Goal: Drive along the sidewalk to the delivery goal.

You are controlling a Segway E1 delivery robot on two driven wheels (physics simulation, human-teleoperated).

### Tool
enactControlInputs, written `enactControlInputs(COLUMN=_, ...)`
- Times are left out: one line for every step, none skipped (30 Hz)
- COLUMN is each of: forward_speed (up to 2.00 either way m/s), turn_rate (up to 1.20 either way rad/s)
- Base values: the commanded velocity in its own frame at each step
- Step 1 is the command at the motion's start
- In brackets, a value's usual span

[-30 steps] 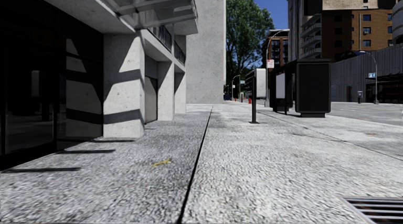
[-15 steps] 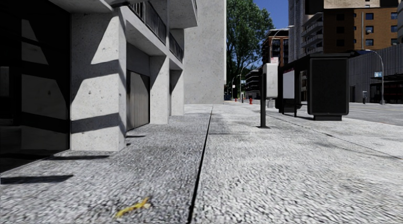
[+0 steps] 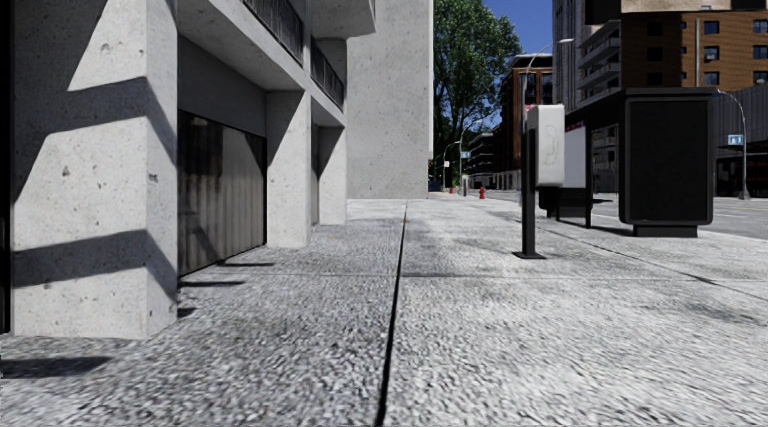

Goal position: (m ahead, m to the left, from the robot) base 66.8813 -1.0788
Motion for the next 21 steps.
enactControlInputs(forward_speed=2.00, turn_rate=0.00)
enactControlInputs(forward_speed=2.00, turn_rate=0.00)
enactControlInputs(forward_speed=2.00, turn_rate=0.00)
enactControlInputs(forward_speed=2.00, turn_rate=0.00)
enactControlInputs(forward_speed=2.00, turn_rate=0.00)
enactControlInputs(forward_speed=2.00, turn_rate=0.00)
enactControlInputs(forward_speed=2.00, turn_rate=0.00)
enactControlInputs(forward_speed=2.00, turn_rate=0.00)
enactControlInputs(forward_speed=2.00, turn_rate=0.00)
enactControlInputs(forward_speed=2.00, turn_rate=0.00)
enactControlInputs(forward_speed=2.00, turn_rate=0.00)
enactControlInputs(forward_speed=2.00, turn_rate=0.00)
enactControlInputs(forward_speed=2.00, turn_rate=0.00)
enactControlInputs(forward_speed=2.00, turn_rate=0.00)
enactControlInputs(forward_speed=2.00, turn_rate=0.00)
enactControlInputs(forward_speed=2.00, turn_rate=0.00)
enactControlInputs(forward_speed=2.00, turn_rate=0.00)
enactControlInputs(forward_speed=2.00, turn_rate=0.00)
enactControlInputs(forward_speed=2.00, turn_rate=0.00)
enactControlInputs(forward_speed=2.00, turn_rate=0.00)
enactControlInputs(forward_speed=2.00, turn_rate=0.00)
